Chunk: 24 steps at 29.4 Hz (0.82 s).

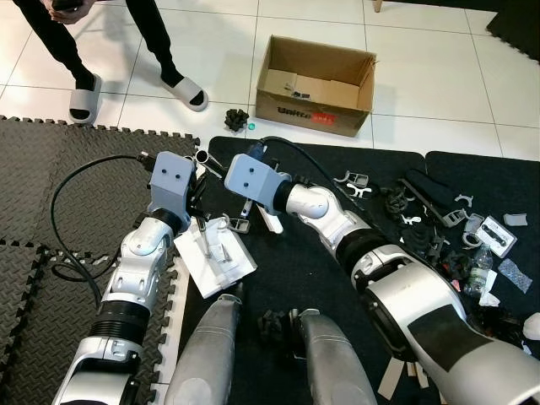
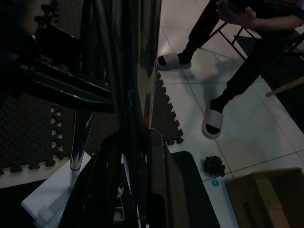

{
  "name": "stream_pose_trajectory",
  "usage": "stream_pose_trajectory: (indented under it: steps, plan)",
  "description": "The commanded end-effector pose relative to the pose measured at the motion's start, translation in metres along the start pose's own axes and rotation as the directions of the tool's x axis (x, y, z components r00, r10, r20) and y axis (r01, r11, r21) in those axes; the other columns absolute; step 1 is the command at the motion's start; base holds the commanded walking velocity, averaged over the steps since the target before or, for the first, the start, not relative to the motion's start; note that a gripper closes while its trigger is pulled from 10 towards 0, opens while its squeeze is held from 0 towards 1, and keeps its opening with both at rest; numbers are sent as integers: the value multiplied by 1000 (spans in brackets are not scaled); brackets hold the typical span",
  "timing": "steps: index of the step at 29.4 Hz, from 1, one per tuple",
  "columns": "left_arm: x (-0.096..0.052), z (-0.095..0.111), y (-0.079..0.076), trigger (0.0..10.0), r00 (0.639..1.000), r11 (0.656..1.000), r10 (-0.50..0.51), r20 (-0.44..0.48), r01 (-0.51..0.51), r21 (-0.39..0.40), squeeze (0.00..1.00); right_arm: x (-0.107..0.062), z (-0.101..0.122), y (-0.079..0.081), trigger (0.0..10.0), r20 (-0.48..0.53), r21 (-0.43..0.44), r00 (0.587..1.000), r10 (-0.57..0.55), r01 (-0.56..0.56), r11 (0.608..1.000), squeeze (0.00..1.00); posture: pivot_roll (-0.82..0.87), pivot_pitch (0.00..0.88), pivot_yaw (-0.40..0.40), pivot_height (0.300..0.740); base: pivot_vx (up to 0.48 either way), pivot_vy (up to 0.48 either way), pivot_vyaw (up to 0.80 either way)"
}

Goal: Sweep floor

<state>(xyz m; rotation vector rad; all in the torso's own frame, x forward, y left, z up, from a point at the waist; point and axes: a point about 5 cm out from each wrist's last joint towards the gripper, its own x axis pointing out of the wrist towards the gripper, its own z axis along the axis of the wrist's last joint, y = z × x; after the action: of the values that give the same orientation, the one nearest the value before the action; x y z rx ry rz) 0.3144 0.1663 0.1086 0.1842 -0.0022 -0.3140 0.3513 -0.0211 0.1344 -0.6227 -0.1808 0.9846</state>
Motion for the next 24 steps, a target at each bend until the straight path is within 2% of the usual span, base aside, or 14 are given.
stream_pose_trajectory:
  steps: [1,5,12,16,17,18,20,22,24]
  plan:
    - [-5,-7,-2,10000,1000,1000,1,-21,-1,-8,0,1,4,4,10000,39,-14,999,9,-9,1000,0,119,319,-32,740,0,0,0]
    - [-5,-7,-2,10000,1000,1000,2,-21,-2,-9,0,1,4,7,10000,58,23,998,20,-21,999,0,115,321,-33,740,0,0,0]
    - [-4,-7,-3,10000,1000,1000,2,-20,-2,-11,0,-1,-6,18,10000,35,88,998,47,-50,995,0,114,325,-33,740,0,0,0]
    - [-5,-7,-3,10000,1000,1000,2,-20,-3,-12,0,-3,-10,21,10000,30,139,999,27,-31,990,0,116,328,-33,740,0,0,0]
    - [-5,-7,-3,10000,1000,1000,4,-21,-4,-12,0,-5,-14,24,10000,25,214,1000,3,-9,977,0,116,328,-33,740,0,0,0]
    - [-5,-7,-2,10000,1000,1000,4,-21,-4,-12,0,-5,-16,25,10000,23,244,1000,-3,-3,970,0,116,328,-33,740,0,0,0]
    - [-5,-7,-2,10000,1000,1000,4,-21,-5,-13,0,-6,-18,26,10000,20,272,1000,-7,1,962,0,116,328,-33,740,0,0,0]
    - [-5,-7,-3,10000,1000,1000,3,-21,-3,-13,0,-7,-21,32,10000,25,343,1000,6,-14,939,0,112,328,-32,740,0,0,0]
    - [-5,-7,-3,10000,1000,1000,3,-21,-3,-13,0,-7,-21,32,10000,25,343,1000,6,-14,939,0,112,328,-32,740,0,0,0]
